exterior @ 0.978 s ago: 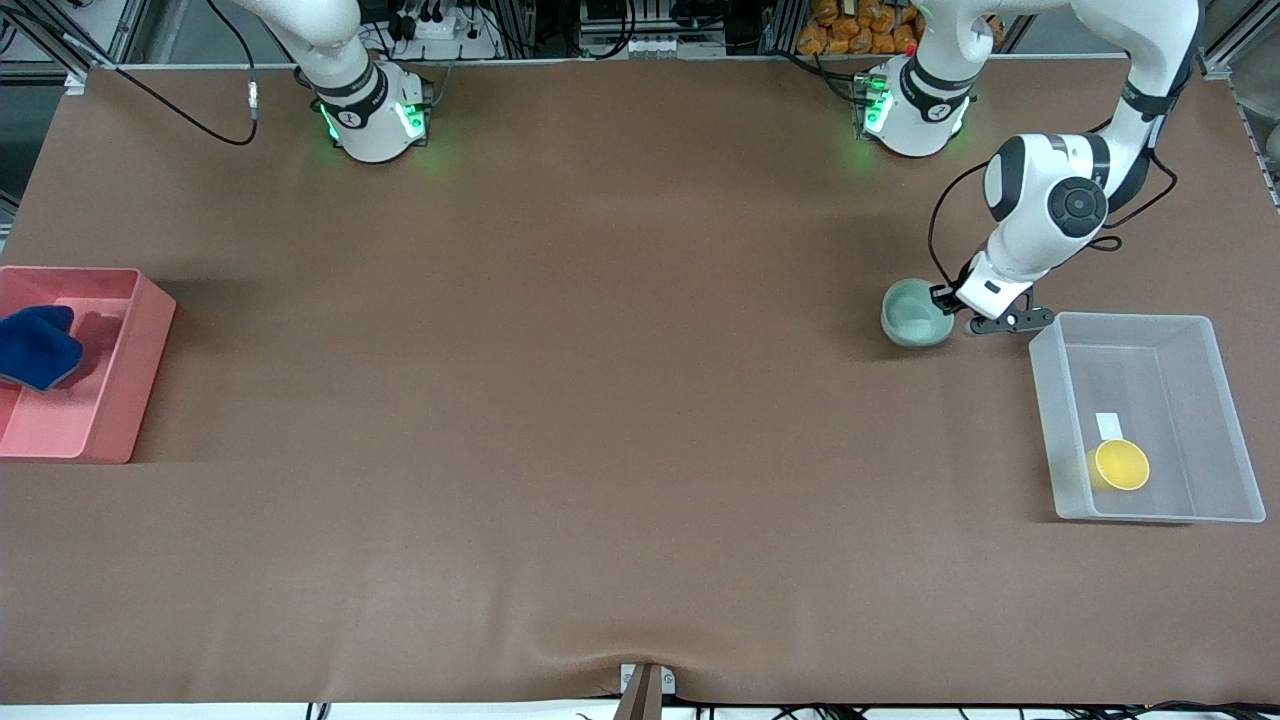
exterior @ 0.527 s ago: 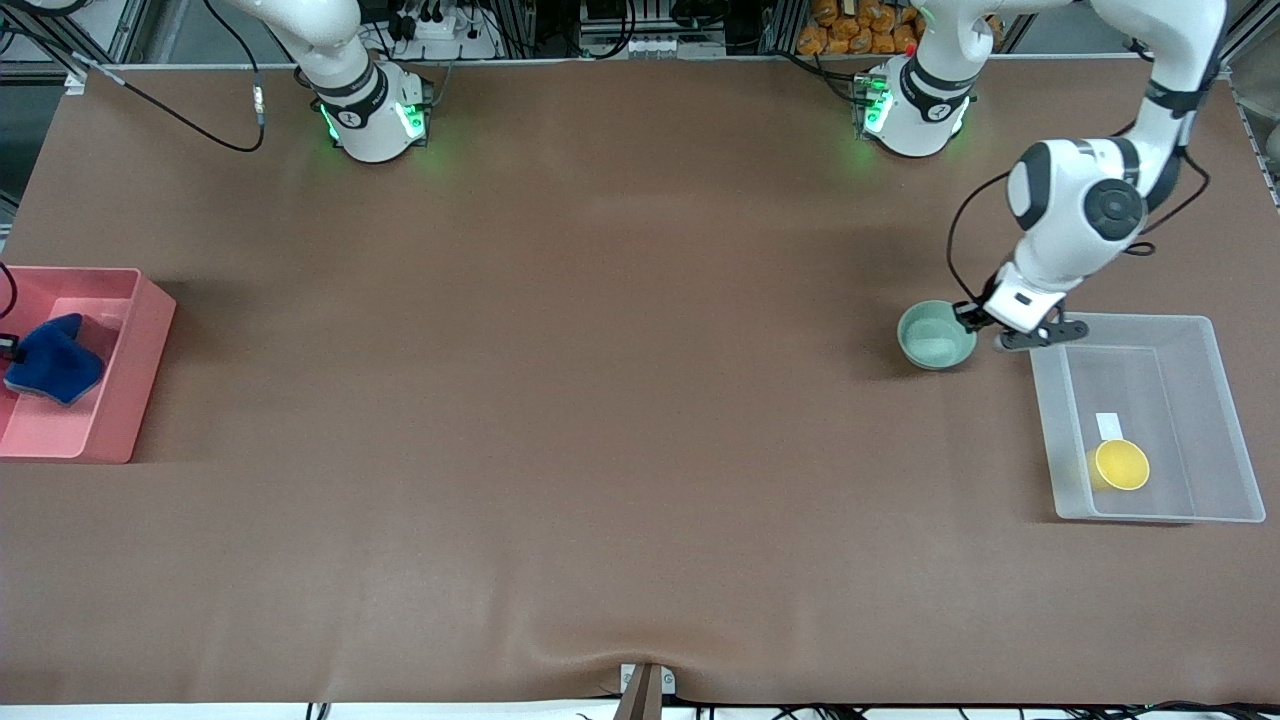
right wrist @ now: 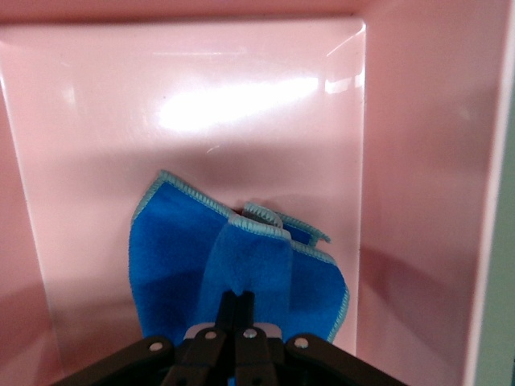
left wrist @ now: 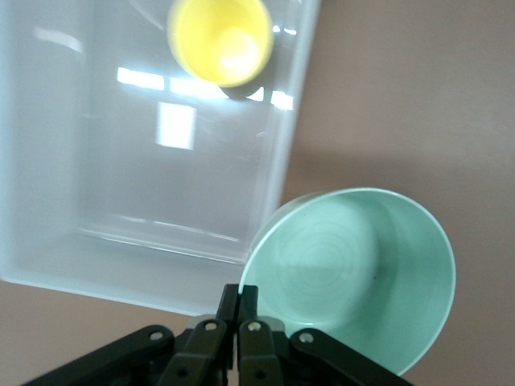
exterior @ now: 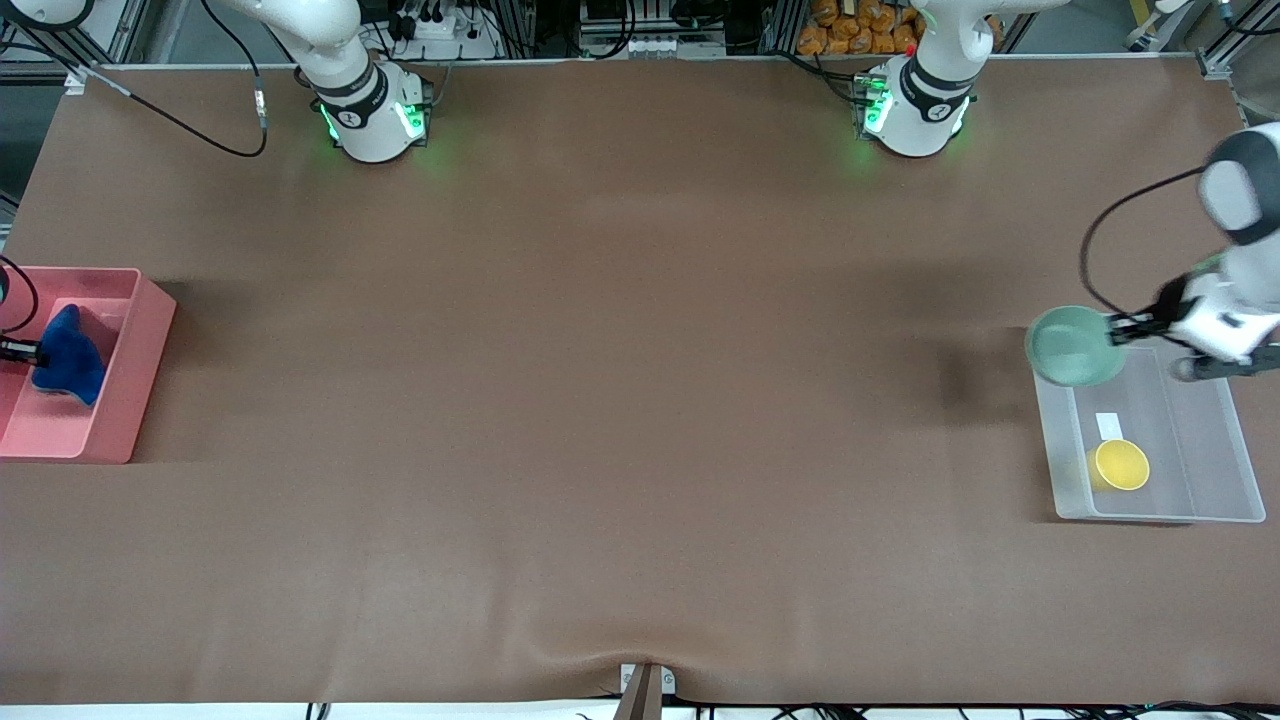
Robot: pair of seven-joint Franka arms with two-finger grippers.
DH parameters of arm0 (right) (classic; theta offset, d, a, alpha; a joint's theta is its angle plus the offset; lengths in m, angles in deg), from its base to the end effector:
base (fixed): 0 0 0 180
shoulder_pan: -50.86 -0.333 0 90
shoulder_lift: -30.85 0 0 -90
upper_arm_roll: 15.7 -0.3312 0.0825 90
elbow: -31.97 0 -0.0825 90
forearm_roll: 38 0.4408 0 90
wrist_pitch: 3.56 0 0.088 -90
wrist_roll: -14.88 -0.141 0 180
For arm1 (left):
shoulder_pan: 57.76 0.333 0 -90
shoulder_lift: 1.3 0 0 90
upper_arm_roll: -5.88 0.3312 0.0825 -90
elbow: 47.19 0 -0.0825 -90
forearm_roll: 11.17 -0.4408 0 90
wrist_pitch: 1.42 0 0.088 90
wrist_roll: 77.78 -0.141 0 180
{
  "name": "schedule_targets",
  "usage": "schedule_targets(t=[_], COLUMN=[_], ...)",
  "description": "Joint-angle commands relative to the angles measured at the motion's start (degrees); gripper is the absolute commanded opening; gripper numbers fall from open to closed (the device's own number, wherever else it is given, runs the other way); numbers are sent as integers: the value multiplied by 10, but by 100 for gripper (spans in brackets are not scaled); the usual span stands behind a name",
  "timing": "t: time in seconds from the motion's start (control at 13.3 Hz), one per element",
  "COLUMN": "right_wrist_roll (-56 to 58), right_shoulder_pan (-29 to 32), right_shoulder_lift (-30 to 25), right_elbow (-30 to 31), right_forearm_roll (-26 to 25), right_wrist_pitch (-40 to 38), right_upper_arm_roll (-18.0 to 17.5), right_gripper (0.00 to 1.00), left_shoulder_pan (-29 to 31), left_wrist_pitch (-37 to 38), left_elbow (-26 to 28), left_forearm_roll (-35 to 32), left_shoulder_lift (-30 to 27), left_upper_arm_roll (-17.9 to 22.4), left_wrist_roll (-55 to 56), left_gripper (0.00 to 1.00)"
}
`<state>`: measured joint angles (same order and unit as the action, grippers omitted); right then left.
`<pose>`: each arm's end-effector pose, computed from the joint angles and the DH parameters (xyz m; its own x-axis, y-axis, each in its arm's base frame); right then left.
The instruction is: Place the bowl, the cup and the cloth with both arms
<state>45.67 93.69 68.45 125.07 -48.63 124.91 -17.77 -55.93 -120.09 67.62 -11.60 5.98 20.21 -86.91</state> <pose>0.5513 -0.4915 0.1766 0.9929 -0.0663 -0.0984 -0.0586 -0.9952 0.0789 0.5962 0.1718 0.3432 0.9911 0.1182 -0.0611 0.1167 -0.9928 -0.0284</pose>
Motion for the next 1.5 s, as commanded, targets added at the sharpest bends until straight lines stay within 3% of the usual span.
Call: schedule_targets(t=[0.0, 0.15, 0.38, 0.45, 0.53, 0.6, 1.43], right_wrist_roll=[6, 6, 6, 8, 8, 9, -1], right_shoulder_pan=[6, 7, 6, 5, 3, 3, -34], right_shoulder_lift=[19, 26, 27, 26, 24, 23, -75], right_elbow=[-13, -12, -5, -5, -5, -5, -12], right_forearm_roll=[3, 3, 18, 18, 18, 19, 20], right_wrist_pitch=[2, 3, 0, -1, -3, -4, -73], right_upper_arm_roll=[-6, -6, -7, -7, -7, -7, -11], right_gripper=[0, 0, 0, 12, 60, 100, 100], left_shoulder_pan=[5, 5, 18, 22, 24, 26, 20], left_wrist_pitch=[19, 9, -26, -33, -45, -59, -140], left_elbow=[-63, -76, -79, -79, -79, -79, -75], left_forearm_roll=[45, 76, 84, 86, 92, 99, 160], left_shoulder_lift=[69, 109, 148, 156, 167, 176, 253], left_upper_arm_roll=[73, 98, 103, 103, 103, 103, 102], left_wrist_roll=[-113, -155, -174, -185, -193, -201, -245], left_gripper=[0, 0, 0, 0, 0, 0, 0])
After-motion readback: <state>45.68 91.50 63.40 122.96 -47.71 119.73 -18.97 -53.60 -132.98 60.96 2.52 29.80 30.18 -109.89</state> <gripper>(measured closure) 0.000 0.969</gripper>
